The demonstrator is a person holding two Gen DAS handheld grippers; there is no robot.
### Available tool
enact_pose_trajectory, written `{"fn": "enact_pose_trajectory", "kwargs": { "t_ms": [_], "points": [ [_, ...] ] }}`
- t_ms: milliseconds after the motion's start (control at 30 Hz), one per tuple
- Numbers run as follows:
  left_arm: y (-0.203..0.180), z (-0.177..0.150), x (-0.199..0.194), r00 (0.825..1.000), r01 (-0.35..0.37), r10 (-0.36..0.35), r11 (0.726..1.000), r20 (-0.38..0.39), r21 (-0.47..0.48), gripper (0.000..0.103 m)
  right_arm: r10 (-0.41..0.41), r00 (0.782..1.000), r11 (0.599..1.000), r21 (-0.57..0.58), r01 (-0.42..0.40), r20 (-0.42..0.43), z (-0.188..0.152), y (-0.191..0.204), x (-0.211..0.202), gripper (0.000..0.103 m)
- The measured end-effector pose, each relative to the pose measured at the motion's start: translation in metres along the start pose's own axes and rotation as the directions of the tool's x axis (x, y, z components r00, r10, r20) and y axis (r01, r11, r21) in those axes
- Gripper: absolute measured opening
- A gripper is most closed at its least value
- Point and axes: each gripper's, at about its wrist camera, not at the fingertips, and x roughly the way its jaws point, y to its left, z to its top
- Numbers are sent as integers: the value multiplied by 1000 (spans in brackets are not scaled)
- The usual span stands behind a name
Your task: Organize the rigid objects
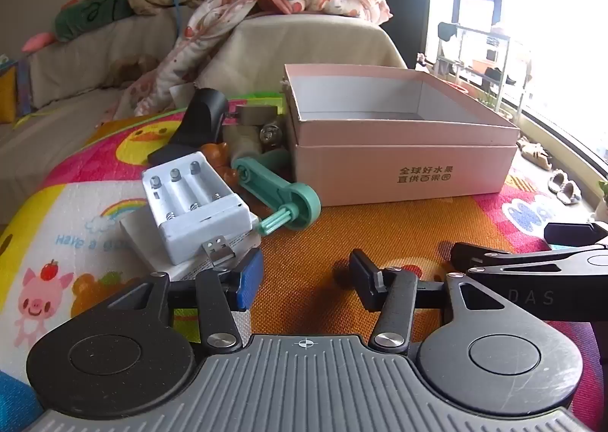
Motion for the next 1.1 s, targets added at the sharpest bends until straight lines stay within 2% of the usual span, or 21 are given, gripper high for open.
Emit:
{"fn": "enact_pose_trajectory", "kwargs": {
  "t_ms": [1100],
  "points": [
    [0, 0, 0, 1000, 8, -8, 1000, 1, -11, 55, 0, 1000, 1000, 0, 0, 0, 1, 1, 0, 103]
  ]
}}
